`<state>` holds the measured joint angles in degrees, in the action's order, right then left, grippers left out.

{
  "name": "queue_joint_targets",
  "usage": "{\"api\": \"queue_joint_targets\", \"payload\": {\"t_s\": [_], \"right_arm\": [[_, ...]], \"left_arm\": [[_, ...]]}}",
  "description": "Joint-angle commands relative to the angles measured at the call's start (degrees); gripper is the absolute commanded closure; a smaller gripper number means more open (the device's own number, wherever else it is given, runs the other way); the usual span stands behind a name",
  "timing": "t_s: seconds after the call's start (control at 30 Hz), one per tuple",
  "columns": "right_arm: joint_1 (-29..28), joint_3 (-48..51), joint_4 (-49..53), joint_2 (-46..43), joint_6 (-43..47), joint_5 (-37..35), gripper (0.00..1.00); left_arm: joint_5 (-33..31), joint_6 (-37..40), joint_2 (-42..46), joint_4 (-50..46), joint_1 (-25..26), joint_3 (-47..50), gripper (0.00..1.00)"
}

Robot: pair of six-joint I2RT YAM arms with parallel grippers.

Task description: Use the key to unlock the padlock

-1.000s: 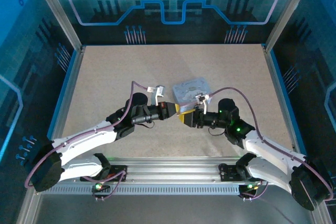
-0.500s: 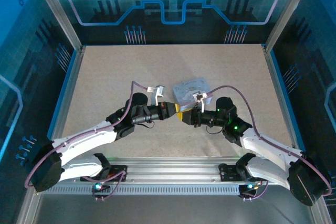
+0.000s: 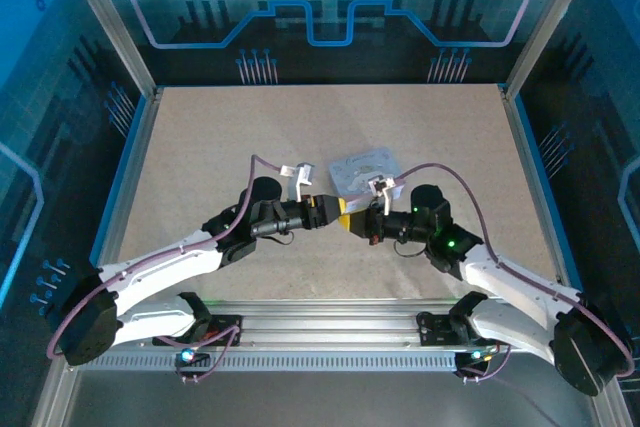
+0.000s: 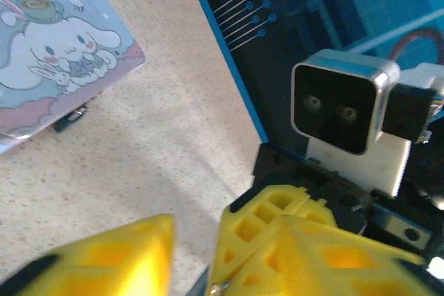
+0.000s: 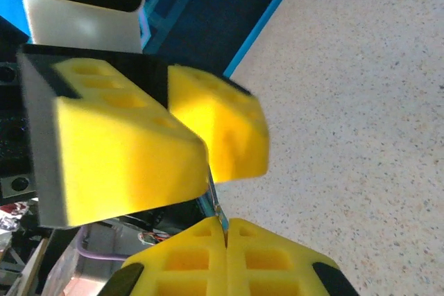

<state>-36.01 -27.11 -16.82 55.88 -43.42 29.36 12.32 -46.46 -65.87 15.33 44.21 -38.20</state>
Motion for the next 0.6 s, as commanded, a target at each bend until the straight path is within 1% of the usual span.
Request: {"api": "queue_joint_targets", "payload": {"t_s": [0.0,0.03,0.17,0.23,0.3,0.37,0.43,0.57], "right_arm": [[-0.33,-2.53,9.83,-3.30,4.61,-3.99,1.00],[-0.23,-2.87,12.75,-4.08,5.69,-5.34,1.00],[-0.11,-4.65,23.60,-6.50,9.13,-11.80,1.00],[0.04,-5.62,28.82,-7.54,9.89,-16.36,1.00],[0.15,-6.12,32.15,-8.48,10.19,-19.99,1.00],[0.31,-6.06,34.00,-9.47,9.96,-22.26,1.00],[0.50,-5.96,35.17,-10.21,9.71,-23.53,1.00],[0.64,-5.58,36.56,-10.83,9.24,-24.60,1.00]], "left_arm": [[-3.76,2.03,2.71,-5.70,-0.42,-1.97,0.33],[-4.95,2.07,3.14,-7.45,-0.89,-1.97,0.27],[-6.77,0.72,2.74,-13.38,-3.52,-2.34,0.17],[-6.56,0.14,0.78,-15.82,-4.94,-3.19,0.15],[-7.01,-0.41,-1.81,-17.85,-5.63,-4.49,0.08],[-7.38,-0.38,-4.92,-17.90,-5.85,-5.74,0.04],[-7.05,-0.26,-9.04,-17.42,-5.97,-7.67,0.02],[-4.71,0.01,-18.14,-17.22,-6.08,-13.07,0.01]]}}
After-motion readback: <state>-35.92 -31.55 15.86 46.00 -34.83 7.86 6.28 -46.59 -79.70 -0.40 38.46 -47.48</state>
